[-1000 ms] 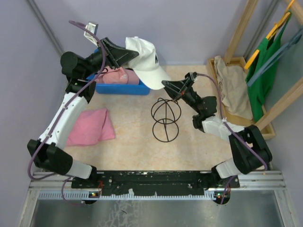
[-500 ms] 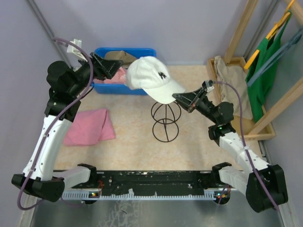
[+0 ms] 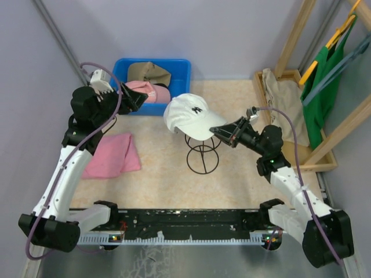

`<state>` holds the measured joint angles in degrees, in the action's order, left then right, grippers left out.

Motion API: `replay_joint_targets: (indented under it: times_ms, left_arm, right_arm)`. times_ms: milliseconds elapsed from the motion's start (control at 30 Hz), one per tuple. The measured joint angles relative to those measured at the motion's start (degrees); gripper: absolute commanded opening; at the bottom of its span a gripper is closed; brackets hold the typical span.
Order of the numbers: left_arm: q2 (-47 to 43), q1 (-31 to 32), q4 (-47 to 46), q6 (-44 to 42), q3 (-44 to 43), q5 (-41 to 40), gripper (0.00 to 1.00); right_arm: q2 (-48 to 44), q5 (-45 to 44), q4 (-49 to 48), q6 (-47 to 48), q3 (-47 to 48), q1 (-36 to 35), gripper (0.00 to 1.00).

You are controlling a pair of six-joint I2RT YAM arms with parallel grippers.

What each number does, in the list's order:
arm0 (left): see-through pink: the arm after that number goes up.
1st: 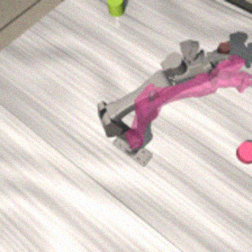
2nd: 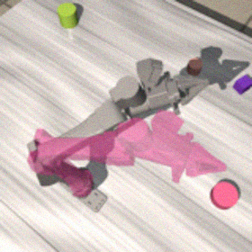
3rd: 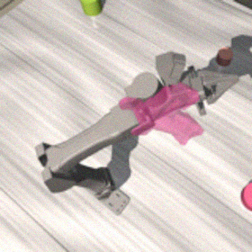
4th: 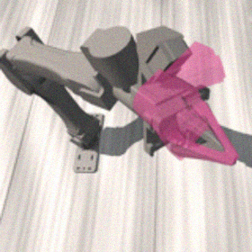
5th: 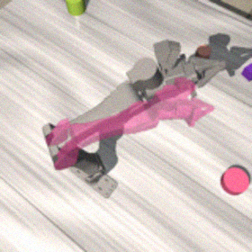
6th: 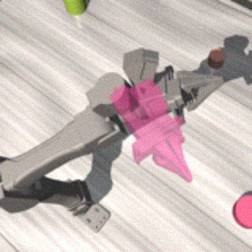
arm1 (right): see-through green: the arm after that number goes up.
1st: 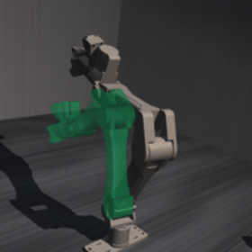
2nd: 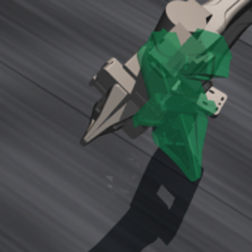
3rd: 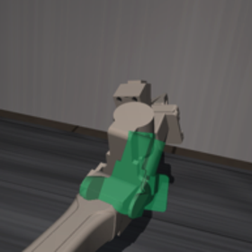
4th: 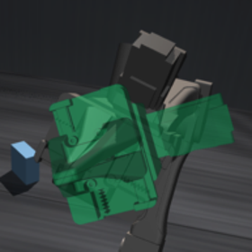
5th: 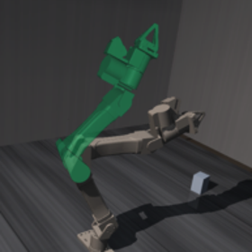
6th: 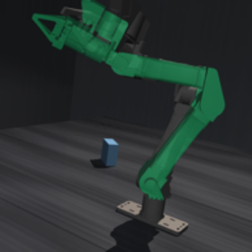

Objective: Stack the hats

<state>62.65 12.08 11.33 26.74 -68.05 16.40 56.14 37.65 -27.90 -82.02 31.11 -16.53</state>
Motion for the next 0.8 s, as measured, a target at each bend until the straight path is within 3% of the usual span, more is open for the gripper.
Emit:
replay_joint_targets:
  times_ms: [400,800]
  left_arm:
    - [1.77,-0.22,-3.76,0.87,7.04,4.96,0.75]
    - [4.17,-0.22,-8.09,3.69,13.25,9.77,0.73]
  right_arm:
    - [-19.76,3.26,9.86,1.2,-8.81,9.03,0.0]
    - [-27.91,7.32,22.16,6.8,-14.29,11.96,0.0]
